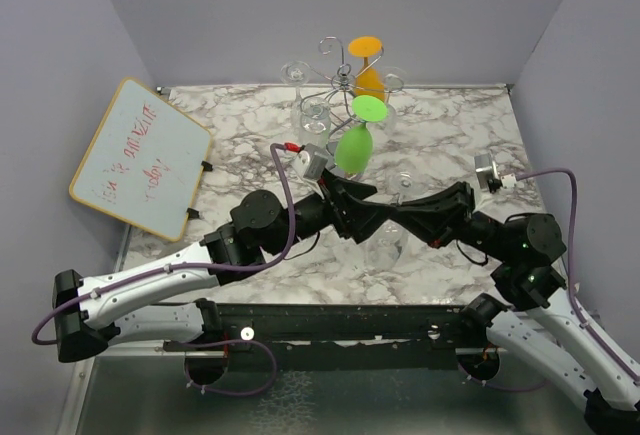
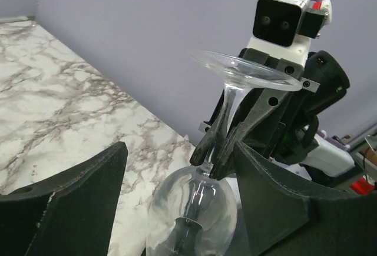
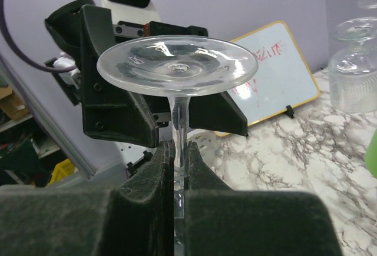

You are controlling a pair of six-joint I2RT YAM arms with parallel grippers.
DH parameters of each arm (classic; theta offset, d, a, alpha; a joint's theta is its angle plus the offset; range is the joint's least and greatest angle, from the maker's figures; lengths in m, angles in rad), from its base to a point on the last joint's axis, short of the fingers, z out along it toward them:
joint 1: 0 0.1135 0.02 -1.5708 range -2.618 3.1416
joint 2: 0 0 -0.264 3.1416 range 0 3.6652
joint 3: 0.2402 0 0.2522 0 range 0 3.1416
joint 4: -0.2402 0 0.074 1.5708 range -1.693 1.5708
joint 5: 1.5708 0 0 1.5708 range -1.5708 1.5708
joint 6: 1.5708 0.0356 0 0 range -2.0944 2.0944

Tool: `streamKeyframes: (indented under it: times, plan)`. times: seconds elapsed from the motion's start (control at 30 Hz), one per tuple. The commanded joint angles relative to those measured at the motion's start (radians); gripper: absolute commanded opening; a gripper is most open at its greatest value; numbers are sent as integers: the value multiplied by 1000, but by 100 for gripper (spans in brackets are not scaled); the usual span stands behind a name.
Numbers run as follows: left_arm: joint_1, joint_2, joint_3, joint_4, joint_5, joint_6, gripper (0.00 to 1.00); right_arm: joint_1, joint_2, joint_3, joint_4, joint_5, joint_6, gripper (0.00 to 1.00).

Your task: Place the wine glass upside down on the wine glass rack

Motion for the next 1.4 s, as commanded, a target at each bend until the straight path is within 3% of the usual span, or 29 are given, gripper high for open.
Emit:
streamKeyframes:
  times: [0.0, 0.2, 0.43, 0.5, 0.73, 1.13, 1.37]
  plan:
    - [14, 11, -16, 91, 183, 24, 74, 9, 6, 9, 116, -91, 31, 1]
    - [25, 14, -41, 147, 196, 20, 78, 8, 37, 14, 133, -143, 42, 1]
    - [45, 47, -38, 170, 239, -6, 50, 8, 71, 2, 191, -225, 59, 1]
    - [45, 51, -42, 196, 249, -15, 48, 8, 77, 3, 194, -236, 57, 1]
    - [46, 15, -82, 276, 228, -38, 70, 8, 77, -4, 194, -236, 58, 1]
    - [47, -6, -126, 379, 209, -58, 68, 9, 87, -4, 208, -285, 67, 1]
    - [47, 46, -93, 393, 277, -44, 42, 8, 96, 8, 211, -308, 78, 1]
